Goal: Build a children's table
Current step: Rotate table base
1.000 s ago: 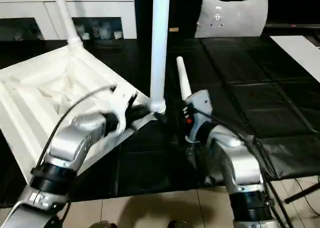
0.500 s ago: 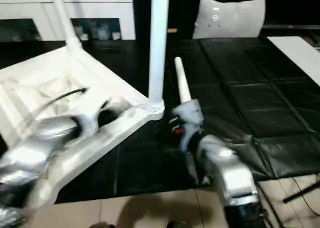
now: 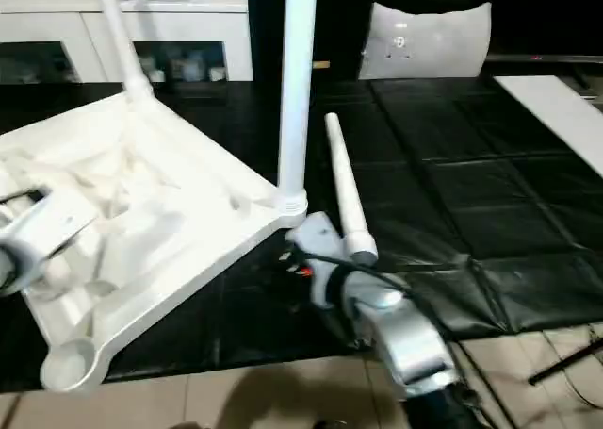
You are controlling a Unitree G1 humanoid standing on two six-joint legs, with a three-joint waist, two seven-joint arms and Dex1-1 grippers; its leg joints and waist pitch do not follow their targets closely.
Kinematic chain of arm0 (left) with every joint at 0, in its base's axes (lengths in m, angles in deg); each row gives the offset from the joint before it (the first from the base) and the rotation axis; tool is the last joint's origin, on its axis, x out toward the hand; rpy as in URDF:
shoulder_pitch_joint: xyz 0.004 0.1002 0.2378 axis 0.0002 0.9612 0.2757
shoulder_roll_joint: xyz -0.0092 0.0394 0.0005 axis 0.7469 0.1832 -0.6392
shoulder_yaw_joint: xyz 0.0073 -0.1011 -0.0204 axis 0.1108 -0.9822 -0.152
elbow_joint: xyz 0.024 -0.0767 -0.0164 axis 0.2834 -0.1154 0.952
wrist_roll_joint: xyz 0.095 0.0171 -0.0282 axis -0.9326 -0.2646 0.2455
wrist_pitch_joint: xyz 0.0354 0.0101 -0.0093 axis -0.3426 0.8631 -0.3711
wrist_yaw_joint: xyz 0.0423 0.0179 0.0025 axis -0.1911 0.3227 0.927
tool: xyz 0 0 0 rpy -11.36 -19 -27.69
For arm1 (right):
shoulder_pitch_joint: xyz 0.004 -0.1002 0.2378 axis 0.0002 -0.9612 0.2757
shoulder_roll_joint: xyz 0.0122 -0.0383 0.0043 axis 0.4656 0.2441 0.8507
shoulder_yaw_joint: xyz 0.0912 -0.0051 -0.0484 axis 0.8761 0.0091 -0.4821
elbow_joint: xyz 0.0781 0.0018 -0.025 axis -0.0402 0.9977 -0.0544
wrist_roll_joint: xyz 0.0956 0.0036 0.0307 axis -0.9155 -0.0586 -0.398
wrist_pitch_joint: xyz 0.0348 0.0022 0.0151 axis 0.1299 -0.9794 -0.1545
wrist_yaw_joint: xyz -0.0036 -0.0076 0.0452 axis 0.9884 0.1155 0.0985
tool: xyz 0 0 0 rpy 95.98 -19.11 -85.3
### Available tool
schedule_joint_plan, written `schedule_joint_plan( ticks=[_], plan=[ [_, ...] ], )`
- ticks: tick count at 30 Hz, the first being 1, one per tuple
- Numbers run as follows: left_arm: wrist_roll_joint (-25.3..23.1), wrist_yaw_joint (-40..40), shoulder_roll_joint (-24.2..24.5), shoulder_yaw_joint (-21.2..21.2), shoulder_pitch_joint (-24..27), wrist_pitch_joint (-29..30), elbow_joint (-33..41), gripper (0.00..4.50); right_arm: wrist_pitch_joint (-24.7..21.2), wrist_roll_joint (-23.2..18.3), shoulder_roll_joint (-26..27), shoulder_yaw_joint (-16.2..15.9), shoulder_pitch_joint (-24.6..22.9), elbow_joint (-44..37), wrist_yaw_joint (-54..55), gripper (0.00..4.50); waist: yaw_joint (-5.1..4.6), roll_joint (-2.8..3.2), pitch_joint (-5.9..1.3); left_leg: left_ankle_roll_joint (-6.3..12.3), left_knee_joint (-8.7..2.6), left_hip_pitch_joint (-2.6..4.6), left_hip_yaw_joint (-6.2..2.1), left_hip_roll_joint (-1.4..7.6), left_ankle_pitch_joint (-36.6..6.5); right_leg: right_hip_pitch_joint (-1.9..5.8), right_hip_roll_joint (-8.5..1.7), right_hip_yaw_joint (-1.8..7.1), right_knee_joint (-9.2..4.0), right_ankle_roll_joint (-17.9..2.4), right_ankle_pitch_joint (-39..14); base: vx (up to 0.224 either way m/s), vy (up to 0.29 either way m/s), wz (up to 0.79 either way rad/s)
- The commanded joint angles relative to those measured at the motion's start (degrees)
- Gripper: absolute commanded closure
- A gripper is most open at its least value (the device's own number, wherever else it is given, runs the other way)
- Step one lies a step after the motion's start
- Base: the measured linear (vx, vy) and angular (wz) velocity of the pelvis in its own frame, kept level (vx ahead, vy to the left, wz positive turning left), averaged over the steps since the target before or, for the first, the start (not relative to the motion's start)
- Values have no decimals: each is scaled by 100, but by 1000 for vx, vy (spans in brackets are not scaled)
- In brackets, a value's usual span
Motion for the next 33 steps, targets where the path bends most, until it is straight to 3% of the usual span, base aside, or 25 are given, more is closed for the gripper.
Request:
schedule_joint_plan(
  ticks=[1, 7, 10, 12, 15, 16, 19, 23, 28, 29, 32, 33],
  plan=[
    [-37, -36, 53, 52, 53, 119, 109, 448, -6, 82, -3, -73, 94, 37, 60, 0, -21, 119, -336, 63, -447, 62, -39, 83, -2168, 198, -346, 281, -552, -370, -3081, 0, 0, 0],
    [221, -598, 430, 345, 403, 601, 404, 448, 84, 172, 72, -184, 224, 281, 61, 0, -21, 132, -337, 38, -463, 57, -42, 96, -2187, 205, -361, 314, -502, -564, -2796, 0, 0, 0],
    [654, -935, 427, 384, 420, 765, 646, 448, 219, 258, 148, -221, 389, 632, 108, 0, -18, 140, -331, 10, -464, 51, -41, 97, -2193, 216, -368, 314, -490, -640, -2722, 0, 0, 0],
    [1019, -1438, 515, 489, 495, 650, 832, 448, 284, 321, 254, -215, 563, 1016, 200, 0, -32, 97, -323, 3, -467, 38, -45, 94, -2233, 226, -373, 312, -491, -660, -2760, 0, 0, 0],
    [1298, -2041, 661, 728, 515, 284, 897, 448, 418, 412, 387, -235, 802, 1657, 285, 0, -50, 114, -311, -10, -461, 36, -43, 86, -2245, 217, -377, 321, -497, -647, -2849, 0, 0, 0],
    [1386, -2122, 612, 728, 484, 250, 874, 448, 457, 450, 409, -256, 862, 1814, 303, 0, -51, 93, -318, -8, -462, 38, -42, 88, -2195, 216, -384, 327, -488, -651, -2841, 0, 0, 0],
    [1565, -2371, 573, 783, 376, -38, 836, 448, 573, 478, 471, -256, 966, 2062, 339, 0, -50, 117, -331, -54, -467, 28, -34, 99, -2069, 231, -370, 342, -447, -743, -2531, 0, 0, 0],
    [1980, -2858, 401, 849, 156, -461, 784, 448, 743, 471, 588, -216, 1158, 2387, 359, 0, -54, 95, -359, -103, -472, 5, -17, 100, -1900, 281, -369, 358, -384, -846, -2207, 0, 0, 0],
    [2314, -3196, -170, 1081, -376, -909, 432, 448, 1038, 541, 769, -136, 1575, 2943, 432, 0, -97, 109, -369, -145, -448, -4, -10, 84, -1895, 304, -387, 358, -397, -824, -2413, 0, 0, 0],
    [2320, -3182, -248, 1115, -437, -929, 377, 448, 1063, 546, 777, -141, 1607, 2973, 429, 0, -118, 80, -355, -122, -440, -4, 5, 67, -1968, 292, -374, 350, -430, -758, -2630, 0, 0, 0],
    [2255, -3205, -426, 1312, -661, -1072, 158, 448, 1120, 561, 812, -159, 1700, 3050, 405, 0, -122, 71, -375, -102, -428, -19, 3, 69, -1835, 304, -385, 356, -425, -681, -2741, 0, 0, 0],
    [2255, -3242, -516, 1387, -751, -1130, 63, 448, 1176, 582, 821, -194, 1732, 3082, 350, 0, -123, 108, -379, -106, -423, -10, 1, 71, -1830, 298, -384, 356, -421, -682, -2723, 0, 0, 0]
  ],
)
